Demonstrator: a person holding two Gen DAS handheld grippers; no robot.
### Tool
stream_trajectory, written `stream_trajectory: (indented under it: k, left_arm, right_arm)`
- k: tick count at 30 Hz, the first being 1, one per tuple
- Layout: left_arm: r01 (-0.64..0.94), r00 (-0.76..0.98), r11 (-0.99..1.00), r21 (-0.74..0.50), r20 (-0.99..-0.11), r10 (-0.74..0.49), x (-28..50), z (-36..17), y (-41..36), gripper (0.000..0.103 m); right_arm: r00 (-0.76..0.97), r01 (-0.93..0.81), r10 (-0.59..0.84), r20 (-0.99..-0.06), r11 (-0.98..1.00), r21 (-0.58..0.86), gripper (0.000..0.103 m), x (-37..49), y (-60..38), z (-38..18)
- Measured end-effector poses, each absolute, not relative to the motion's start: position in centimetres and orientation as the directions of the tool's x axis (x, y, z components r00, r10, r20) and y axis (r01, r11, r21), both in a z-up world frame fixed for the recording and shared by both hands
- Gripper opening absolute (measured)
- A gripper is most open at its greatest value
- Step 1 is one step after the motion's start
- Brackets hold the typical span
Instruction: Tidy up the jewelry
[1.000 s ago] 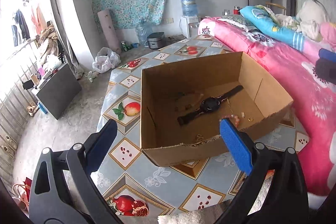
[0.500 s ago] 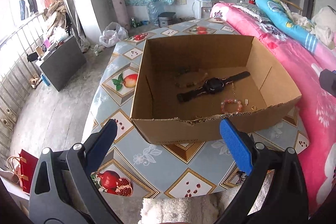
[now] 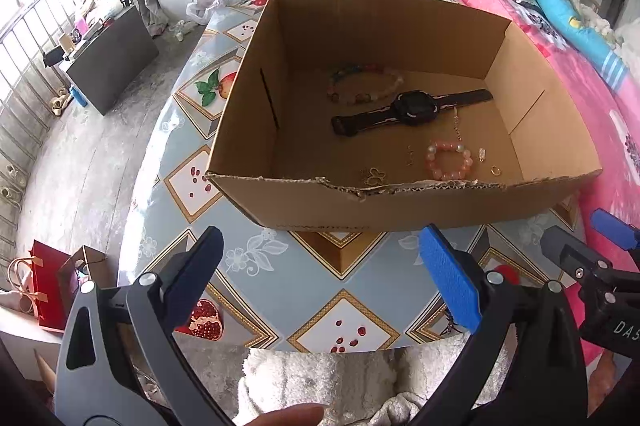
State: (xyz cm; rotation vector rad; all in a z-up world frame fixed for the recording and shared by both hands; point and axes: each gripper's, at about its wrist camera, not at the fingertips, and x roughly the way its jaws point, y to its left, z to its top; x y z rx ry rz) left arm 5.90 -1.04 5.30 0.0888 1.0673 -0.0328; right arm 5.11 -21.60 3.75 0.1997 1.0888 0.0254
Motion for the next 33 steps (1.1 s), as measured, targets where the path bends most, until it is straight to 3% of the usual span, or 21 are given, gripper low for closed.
stream_trajectory:
  k: [12, 33]
  left_arm:
    - [0.082, 0.389, 0.997, 0.007, -0.921, -0.025, 7.5, 3.5, -0.9, 0.095]
    - [0.081, 0.372, 0.997, -0.005, -0.927, -0.034, 8.2, 3.1, -0.9, 0.095]
  right_arm:
    - [0.43, 0.056, 0.101, -0.897, 0.989, 0.138, 0.096, 6.9, -20.2, 3.3]
    - [0.388, 0.08, 0.061, -0.919, 0.992, 0.1, 0.096, 8.1, -20.4, 2.3]
